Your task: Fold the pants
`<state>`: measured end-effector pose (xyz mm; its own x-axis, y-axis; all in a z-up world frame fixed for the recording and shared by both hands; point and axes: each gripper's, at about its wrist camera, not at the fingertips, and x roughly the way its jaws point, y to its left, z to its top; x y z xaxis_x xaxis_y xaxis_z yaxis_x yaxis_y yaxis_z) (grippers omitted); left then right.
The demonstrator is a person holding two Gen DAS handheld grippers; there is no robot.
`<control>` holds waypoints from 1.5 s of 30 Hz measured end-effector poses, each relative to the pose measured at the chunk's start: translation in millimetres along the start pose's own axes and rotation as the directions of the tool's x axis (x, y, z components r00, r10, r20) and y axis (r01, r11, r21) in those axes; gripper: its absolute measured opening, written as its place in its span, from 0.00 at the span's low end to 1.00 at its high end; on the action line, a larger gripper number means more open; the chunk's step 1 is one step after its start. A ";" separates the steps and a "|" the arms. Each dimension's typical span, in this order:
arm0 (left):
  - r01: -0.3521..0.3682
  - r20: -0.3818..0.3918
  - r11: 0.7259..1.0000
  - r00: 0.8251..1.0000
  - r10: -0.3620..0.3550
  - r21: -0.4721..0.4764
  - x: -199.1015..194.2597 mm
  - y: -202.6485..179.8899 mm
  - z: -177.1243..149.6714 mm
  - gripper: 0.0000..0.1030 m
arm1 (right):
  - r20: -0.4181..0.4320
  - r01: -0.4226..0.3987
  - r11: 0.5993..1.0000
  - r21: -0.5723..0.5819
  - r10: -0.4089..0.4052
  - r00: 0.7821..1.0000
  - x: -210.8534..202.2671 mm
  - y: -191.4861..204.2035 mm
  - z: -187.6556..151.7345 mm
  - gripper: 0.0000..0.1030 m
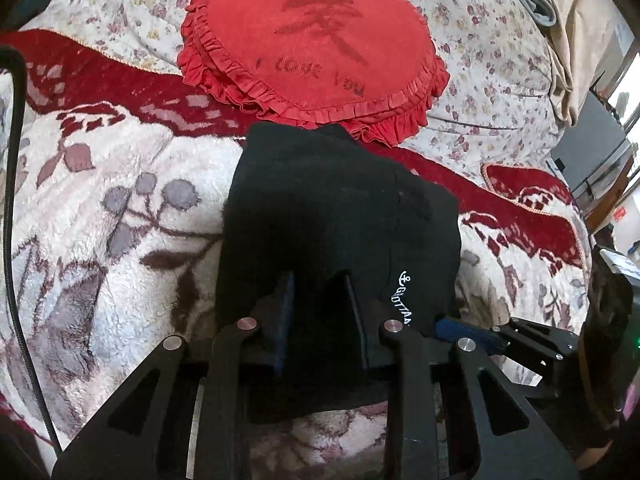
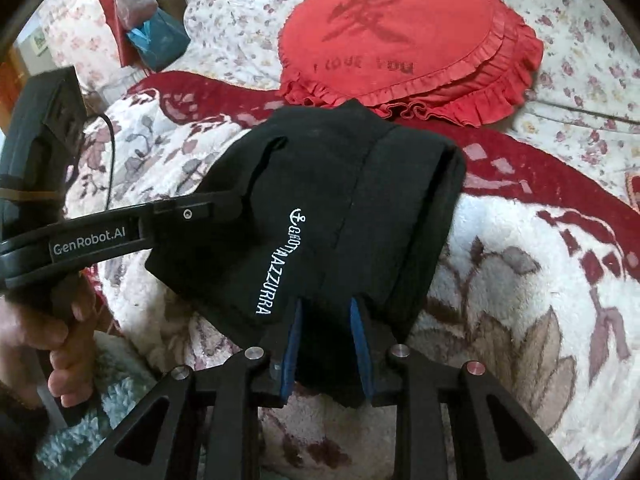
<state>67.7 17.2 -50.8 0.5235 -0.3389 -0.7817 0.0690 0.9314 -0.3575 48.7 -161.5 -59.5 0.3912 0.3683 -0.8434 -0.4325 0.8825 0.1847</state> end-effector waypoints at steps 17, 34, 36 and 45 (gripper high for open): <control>-0.025 0.058 0.999 0.998 0.023 0.025 -16.0 -6.3 -2.0 0.25 | 0.013 0.114 0.992 -0.061 -0.113 0.993 -7.2 19.4 -3.3 0.25; -0.216 0.197 0.965 0.963 0.185 0.152 -64.2 -46.3 -56.6 0.95 | 0.089 0.061 0.941 0.333 -0.096 0.991 -46.5 6.7 -45.1 0.26; -0.197 0.213 0.962 0.965 0.156 0.189 -65.9 -56.2 -61.2 0.95 | 0.099 0.048 0.940 0.337 -0.086 0.991 -47.8 6.1 -46.3 0.26; -0.262 0.314 0.949 0.929 0.198 0.176 -85.1 -62.5 -59.5 0.95 | 0.094 0.010 0.906 0.422 -0.054 0.994 -43.9 -11.5 -54.3 0.26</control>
<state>-31.7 -20.2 7.6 0.7664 -0.0883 -0.6362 0.0780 0.9960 -0.0442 -7.6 -203.8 -52.1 0.4885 0.3457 -0.8012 -0.0453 0.9270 0.3723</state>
